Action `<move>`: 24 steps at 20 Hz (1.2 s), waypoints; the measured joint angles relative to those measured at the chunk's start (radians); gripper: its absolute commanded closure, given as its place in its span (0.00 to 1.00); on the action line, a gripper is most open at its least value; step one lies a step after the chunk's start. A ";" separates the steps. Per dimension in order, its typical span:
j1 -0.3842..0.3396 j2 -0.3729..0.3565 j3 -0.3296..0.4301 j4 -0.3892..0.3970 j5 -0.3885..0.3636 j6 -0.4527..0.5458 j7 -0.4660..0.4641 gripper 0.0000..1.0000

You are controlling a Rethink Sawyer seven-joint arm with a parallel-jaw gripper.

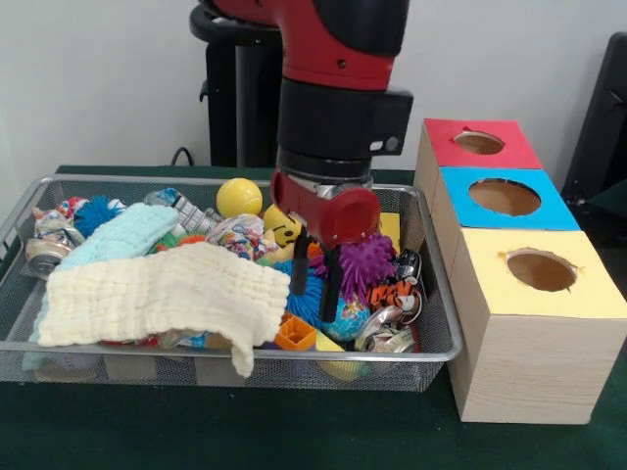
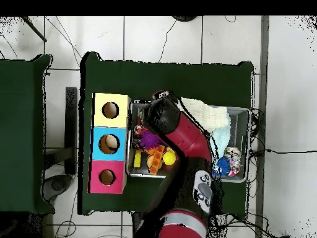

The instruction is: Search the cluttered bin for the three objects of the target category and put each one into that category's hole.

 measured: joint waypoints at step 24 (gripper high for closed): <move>0.161 0.014 -0.043 0.021 0.030 0.242 0.124 0.00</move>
